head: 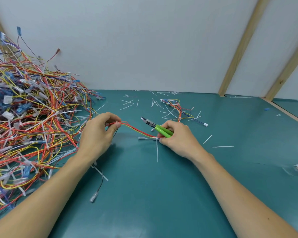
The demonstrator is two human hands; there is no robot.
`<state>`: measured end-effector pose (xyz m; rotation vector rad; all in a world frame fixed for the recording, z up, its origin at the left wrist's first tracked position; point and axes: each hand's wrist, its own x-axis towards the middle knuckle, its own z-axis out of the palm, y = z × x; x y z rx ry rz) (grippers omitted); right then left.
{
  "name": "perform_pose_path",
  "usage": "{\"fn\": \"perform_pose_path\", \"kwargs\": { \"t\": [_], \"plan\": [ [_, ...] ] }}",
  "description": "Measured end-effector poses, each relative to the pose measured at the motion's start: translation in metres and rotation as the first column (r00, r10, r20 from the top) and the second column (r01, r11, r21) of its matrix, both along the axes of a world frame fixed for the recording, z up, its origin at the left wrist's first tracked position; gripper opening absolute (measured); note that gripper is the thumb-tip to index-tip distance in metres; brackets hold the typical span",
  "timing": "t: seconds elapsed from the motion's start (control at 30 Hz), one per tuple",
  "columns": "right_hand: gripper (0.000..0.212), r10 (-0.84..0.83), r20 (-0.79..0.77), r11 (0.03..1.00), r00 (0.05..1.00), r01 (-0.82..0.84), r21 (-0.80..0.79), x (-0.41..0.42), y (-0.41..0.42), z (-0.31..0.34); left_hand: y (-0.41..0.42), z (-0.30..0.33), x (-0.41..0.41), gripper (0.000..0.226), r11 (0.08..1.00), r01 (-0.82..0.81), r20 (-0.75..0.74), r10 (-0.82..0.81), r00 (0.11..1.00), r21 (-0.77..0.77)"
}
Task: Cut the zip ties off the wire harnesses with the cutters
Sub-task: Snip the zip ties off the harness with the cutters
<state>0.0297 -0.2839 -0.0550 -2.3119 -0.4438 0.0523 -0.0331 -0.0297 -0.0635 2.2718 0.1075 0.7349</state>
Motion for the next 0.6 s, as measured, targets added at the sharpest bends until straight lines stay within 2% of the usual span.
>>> {"fn": "perform_pose_path", "kwargs": {
  "t": [0.17, 0.27, 0.37, 0.43, 0.5, 0.6],
  "plan": [
    [0.019, -0.049, 0.003, 0.998, 0.999, 0.049, -0.047, -0.002, 0.001, 0.0, -0.001, 0.002, -0.002, 0.009, 0.999, -0.003, -0.092, -0.001, 0.996, -0.036],
    [0.018, -0.054, 0.002, 0.998, 0.999, 0.054, -0.028, -0.002, 0.0, 0.001, -0.004, 0.006, -0.005, 0.01, 0.997, 0.002, -0.098, -0.009, 0.995, -0.075],
    [0.018, -0.056, 0.006, 0.998, 0.998, 0.056, 0.028, -0.002, 0.0, 0.001, -0.006, 0.012, -0.009, 0.017, 0.999, -0.003, -0.109, -0.001, 0.994, -0.034],
    [0.017, -0.056, 0.01, 0.996, 0.998, 0.056, 0.075, -0.001, 0.0, 0.001, -0.007, 0.016, -0.012, 0.021, 0.983, -0.043, -0.081, 0.058, 0.995, 0.18],
    [0.016, -0.051, 0.017, 0.991, 0.999, 0.049, 0.126, -0.002, 0.002, 0.001, -0.01, 0.02, -0.013, 0.025, 0.889, -0.075, 0.004, 0.081, 0.997, 0.452],
    [0.016, -0.024, 0.005, 0.974, 1.0, 0.022, 0.226, -0.003, 0.006, 0.002, -0.022, 0.021, -0.014, 0.029, 0.83, 0.011, 0.014, -0.023, 1.0, 0.557]
  ]
}}
